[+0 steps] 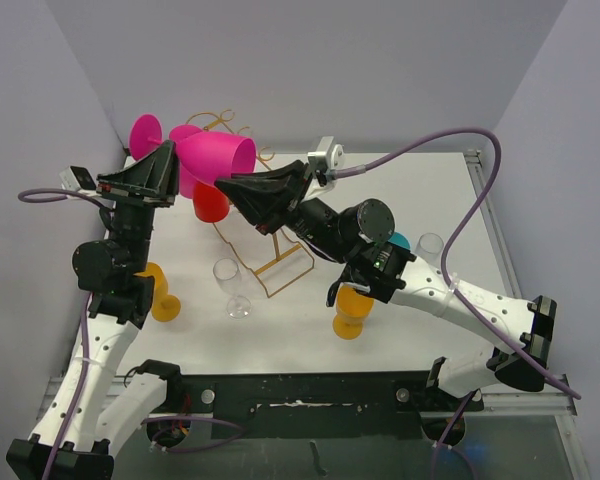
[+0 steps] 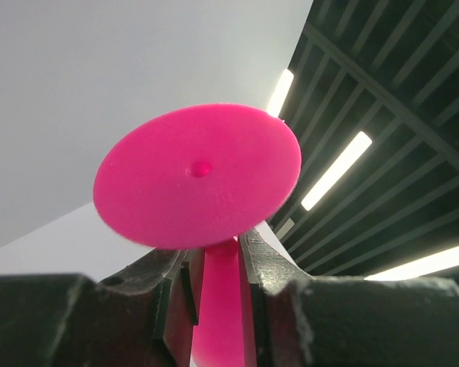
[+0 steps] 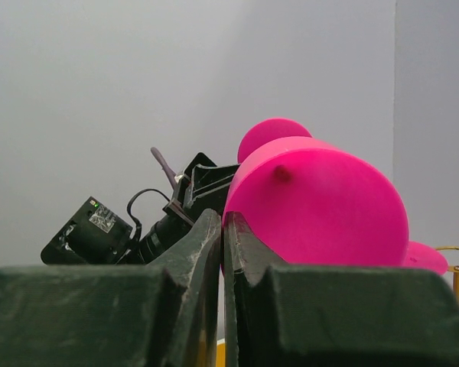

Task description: Place the wine glass upside down on the wine glass rack

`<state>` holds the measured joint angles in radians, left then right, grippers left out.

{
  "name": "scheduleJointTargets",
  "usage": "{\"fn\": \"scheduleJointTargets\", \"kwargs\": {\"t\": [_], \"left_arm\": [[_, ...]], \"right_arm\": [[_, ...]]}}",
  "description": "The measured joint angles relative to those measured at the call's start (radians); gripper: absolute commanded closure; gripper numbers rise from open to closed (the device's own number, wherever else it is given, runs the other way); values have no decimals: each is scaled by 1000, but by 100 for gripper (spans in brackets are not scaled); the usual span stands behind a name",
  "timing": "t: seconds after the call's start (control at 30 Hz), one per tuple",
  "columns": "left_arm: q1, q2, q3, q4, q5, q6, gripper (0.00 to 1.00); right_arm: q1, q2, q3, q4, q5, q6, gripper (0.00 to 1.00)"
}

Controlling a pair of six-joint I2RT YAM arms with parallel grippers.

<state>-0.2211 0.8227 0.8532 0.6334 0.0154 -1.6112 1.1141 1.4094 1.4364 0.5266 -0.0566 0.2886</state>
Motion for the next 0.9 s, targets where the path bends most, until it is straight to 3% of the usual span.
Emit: {"fn": "scheduleJointTargets", "kwargs": {"t": [0.2,0.37,0.57,0.67,0.83,0.9], "left_arm": [[0,3,0,0,-7,13,80],[-1,3,0,3,-14,21,100],[-1,1,0,16,-24,26,100],[0,0,0,18,-26,45,100],[0,-1,10,10,-11,136,100],[0,0,25,-16,2,200,100]], "right_arm": [[5,-7,-9,-2,3,27,100],[7,-7,-12,-5,14,37,100],[8,-9,-13,-14,24,42,99],[8,-11,-14,-21,30,44,89],[13,-29,-34,-59,58,50,60],[18,-44,-43,-87,77,51,53]]}}
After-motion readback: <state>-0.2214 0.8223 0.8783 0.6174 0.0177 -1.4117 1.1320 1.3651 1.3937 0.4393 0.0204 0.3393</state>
